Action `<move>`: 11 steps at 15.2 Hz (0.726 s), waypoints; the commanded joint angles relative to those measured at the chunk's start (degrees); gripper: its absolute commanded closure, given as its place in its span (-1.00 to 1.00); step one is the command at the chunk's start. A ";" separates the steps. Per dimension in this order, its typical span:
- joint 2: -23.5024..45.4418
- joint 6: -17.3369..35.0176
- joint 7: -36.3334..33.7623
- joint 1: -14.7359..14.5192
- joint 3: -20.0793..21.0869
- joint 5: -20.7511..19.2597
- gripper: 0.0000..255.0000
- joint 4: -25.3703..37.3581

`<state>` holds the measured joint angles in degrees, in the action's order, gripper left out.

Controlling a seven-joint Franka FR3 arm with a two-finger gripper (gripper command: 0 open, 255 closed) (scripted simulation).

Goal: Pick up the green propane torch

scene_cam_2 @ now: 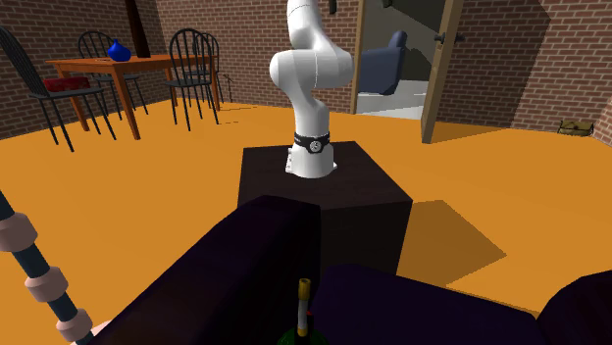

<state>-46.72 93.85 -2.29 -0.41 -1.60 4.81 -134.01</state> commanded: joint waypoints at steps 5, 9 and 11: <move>0.96 9.24 -0.79 1.01 0.47 -0.56 -1.00 -6.96; 3.62 18.97 -1.67 2.05 0.88 -1.08 -1.00 -12.71; 5.65 24.04 -2.15 2.57 1.06 -1.35 -1.00 -15.10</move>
<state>-42.10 115.21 -4.32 1.83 -0.50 3.67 -147.99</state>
